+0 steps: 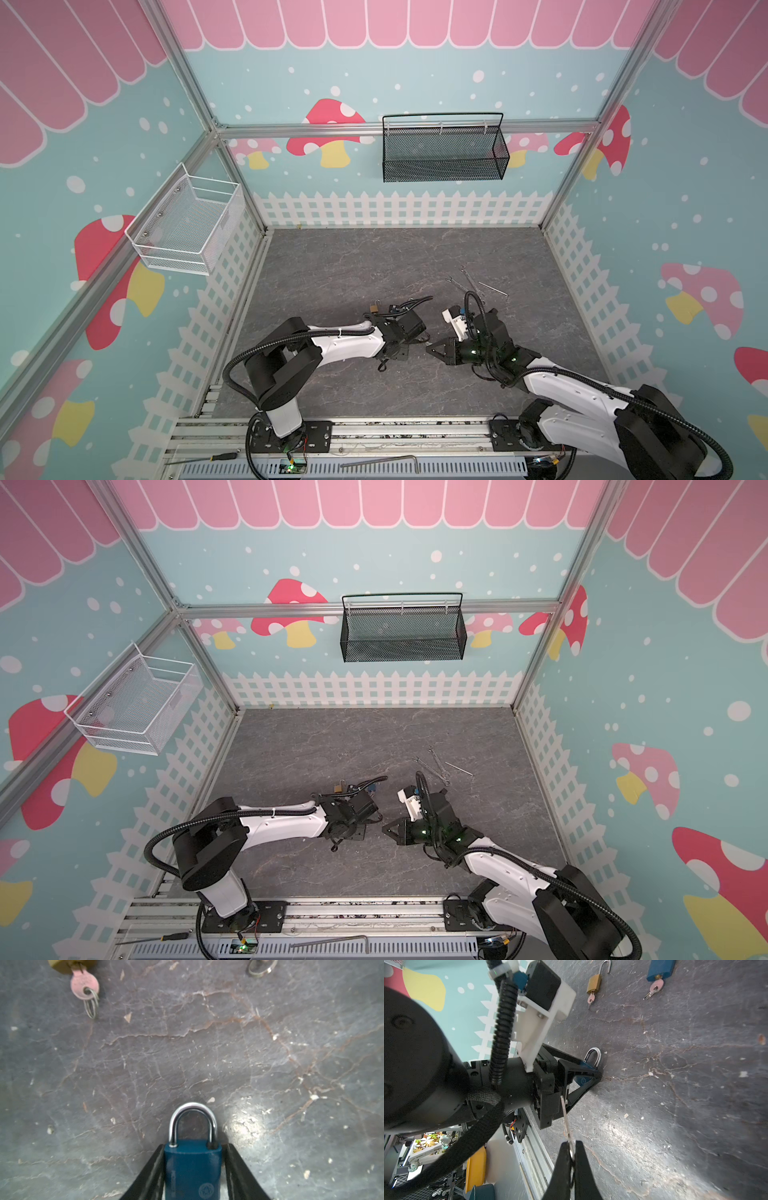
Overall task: Unlock with the key
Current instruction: 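Lower the left gripper onto the larger teal padlock and close on it, then lift the teal padlock with the left gripper while the right gripper brings the key closer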
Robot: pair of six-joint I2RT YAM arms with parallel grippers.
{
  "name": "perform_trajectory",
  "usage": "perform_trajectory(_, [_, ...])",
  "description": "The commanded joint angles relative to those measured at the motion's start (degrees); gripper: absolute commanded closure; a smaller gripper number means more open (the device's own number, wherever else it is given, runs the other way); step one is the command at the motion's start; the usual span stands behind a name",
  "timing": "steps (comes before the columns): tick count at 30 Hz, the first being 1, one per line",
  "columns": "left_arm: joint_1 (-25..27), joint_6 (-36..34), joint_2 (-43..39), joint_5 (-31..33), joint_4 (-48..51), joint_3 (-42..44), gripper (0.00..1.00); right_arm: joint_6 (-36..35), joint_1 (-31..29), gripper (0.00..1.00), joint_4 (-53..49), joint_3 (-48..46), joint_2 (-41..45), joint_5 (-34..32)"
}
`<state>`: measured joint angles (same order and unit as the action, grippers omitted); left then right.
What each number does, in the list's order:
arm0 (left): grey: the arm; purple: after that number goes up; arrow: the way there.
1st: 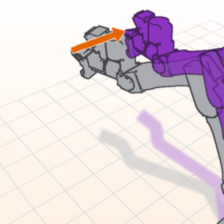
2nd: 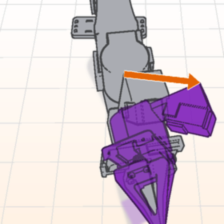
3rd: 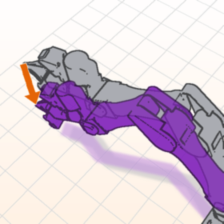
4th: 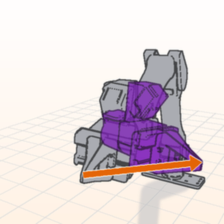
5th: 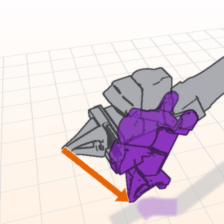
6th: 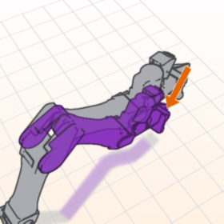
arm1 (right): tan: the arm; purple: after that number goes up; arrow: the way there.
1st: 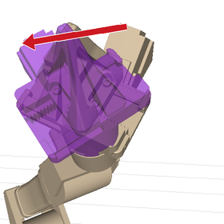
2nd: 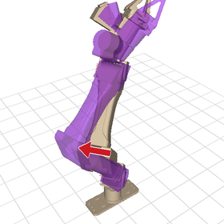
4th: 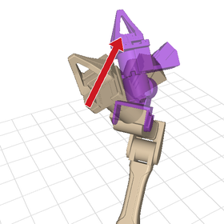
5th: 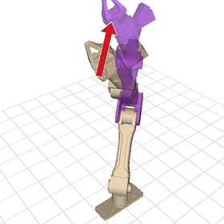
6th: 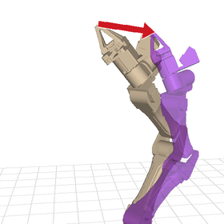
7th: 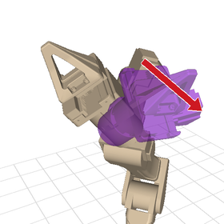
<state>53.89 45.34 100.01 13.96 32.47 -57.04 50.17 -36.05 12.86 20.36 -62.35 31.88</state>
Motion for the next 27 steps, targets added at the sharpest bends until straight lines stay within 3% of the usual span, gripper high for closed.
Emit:
perform_trajectory(1, [-0.01,1.93,1.96,1.82,2.68,0.95,0.63,-0.67,-0.1,1.0,-0.12,0.57,1.17,-0.44])
perform_trajectory(8, [-0.01,3.56,-0.59,1.77,1.97,1.49,0.8,-0.5,-0.07,1.0,-0.62,0.98,1.39,-0.51])
perform_trajectory(16, [-0.95,8.43,-9.25,1.5,-1.12,3.12,1.0,-0.44,-0.1,1.0,-7.18,4.34,3.82,-2.06])
perform_trajectory(22, [-1.15,15.18,-18.11,1.76,-3.9,5.07,1.0,-0.55,-0.29,1.0,-14.11,7.89,5.13,-5.32])
perform_trajectory(27, [-1.15,23.51,-24.56,2.26,-6.97,6.5,1.0,1.07,-1.49,1.0,-14.18,9.1,4.65,-6.81])
